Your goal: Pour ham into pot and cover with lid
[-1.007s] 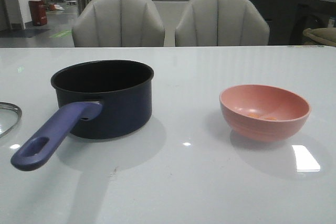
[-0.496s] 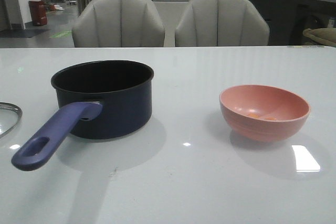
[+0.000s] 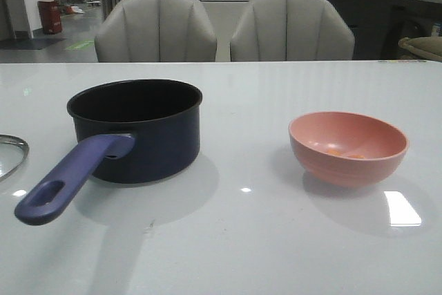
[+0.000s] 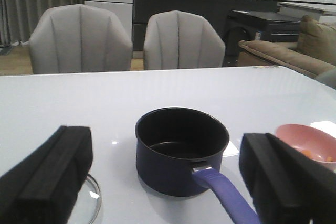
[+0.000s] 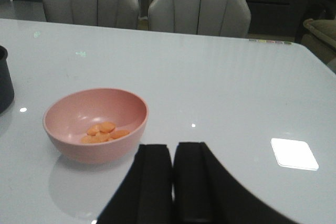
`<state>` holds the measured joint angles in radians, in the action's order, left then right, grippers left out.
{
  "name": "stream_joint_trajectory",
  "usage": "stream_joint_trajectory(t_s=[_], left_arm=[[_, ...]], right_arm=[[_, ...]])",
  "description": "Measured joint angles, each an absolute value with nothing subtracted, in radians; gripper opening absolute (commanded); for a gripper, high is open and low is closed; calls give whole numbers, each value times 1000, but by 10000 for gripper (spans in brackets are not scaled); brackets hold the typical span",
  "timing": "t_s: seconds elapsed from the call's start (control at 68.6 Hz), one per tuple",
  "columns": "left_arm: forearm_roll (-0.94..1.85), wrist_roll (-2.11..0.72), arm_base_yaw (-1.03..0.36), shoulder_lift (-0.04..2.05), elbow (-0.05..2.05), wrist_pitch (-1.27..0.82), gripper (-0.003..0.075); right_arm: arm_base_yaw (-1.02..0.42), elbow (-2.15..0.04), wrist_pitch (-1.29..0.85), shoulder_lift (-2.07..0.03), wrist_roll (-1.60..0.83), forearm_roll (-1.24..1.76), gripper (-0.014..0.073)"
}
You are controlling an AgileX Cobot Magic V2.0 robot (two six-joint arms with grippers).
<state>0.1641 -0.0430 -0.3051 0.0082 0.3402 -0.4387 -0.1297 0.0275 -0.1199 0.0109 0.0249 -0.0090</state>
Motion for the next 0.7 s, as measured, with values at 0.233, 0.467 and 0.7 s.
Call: stream_joint_trajectory(t_s=[0.233,0.467,0.7], left_arm=[[164,-43,-359,6,338,-439,625],[164,-43,-359,6,338,-437,625],[164,-43,-359,6,337,-437,625]], right_arm=[[-130,-42,-38,-1,28,34,167],[-130,-295,-240,-220,34,66,167],[-130,-315,-291,-336,36,72,188]])
